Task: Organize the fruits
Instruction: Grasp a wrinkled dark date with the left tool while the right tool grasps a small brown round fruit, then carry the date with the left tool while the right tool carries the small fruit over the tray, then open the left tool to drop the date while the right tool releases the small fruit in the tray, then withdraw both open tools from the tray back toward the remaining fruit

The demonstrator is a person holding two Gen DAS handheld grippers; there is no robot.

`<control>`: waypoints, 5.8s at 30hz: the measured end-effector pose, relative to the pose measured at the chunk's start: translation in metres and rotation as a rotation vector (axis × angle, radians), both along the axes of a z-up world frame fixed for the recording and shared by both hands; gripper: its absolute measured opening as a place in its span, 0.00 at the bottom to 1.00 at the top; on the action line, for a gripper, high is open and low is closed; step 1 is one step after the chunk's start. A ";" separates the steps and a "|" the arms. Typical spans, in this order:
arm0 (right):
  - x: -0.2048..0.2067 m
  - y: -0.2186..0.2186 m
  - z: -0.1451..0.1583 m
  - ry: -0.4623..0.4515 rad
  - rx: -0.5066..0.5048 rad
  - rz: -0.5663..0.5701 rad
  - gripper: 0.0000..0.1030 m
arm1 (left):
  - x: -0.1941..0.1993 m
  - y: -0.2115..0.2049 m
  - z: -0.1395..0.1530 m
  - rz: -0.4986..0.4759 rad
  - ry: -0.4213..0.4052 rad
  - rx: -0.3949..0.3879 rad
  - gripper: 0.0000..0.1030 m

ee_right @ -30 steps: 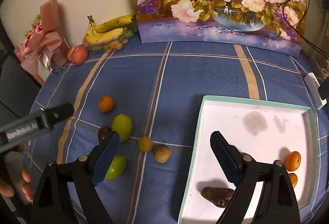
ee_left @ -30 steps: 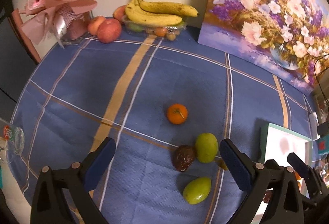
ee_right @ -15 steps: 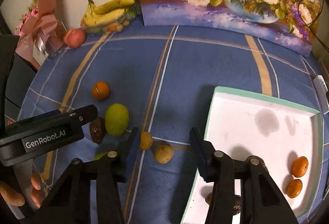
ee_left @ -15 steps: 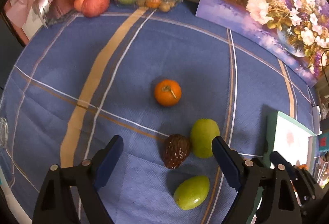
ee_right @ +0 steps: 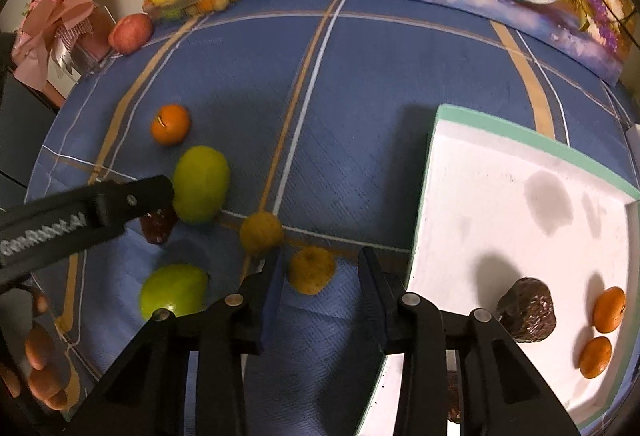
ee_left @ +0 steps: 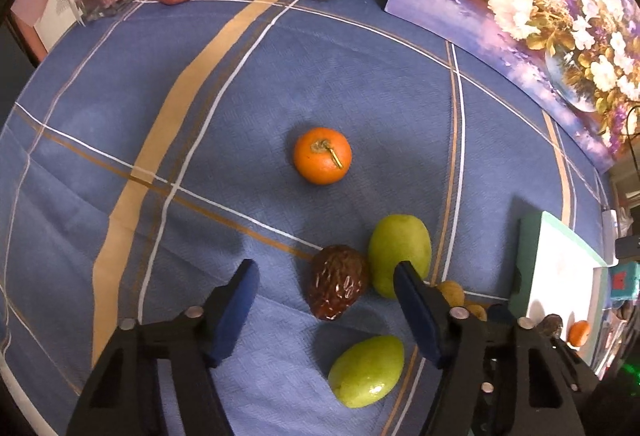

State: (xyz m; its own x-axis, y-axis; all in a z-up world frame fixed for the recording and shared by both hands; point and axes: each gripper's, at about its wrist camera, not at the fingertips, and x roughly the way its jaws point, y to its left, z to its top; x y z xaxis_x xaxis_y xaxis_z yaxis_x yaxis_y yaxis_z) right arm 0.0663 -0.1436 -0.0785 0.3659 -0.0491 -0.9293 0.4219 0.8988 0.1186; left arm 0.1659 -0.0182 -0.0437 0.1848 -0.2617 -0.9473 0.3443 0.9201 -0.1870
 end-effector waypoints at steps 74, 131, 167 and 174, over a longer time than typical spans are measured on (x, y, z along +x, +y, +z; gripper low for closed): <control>-0.140 -0.146 0.057 -0.061 -0.047 -0.415 0.27 | -0.112 -0.131 0.053 -0.309 -0.150 -0.047 0.36; -0.156 -0.175 0.042 -0.041 -0.099 -0.495 0.68 | -0.093 -0.147 0.052 -0.258 -0.193 0.020 0.92; -0.048 -0.060 0.068 -0.240 -0.071 -0.219 0.90 | 0.006 0.008 0.087 0.019 -0.339 0.097 1.00; -0.024 -0.028 0.077 -0.293 -0.065 -0.120 0.90 | 0.021 0.029 0.091 0.058 -0.327 0.054 1.00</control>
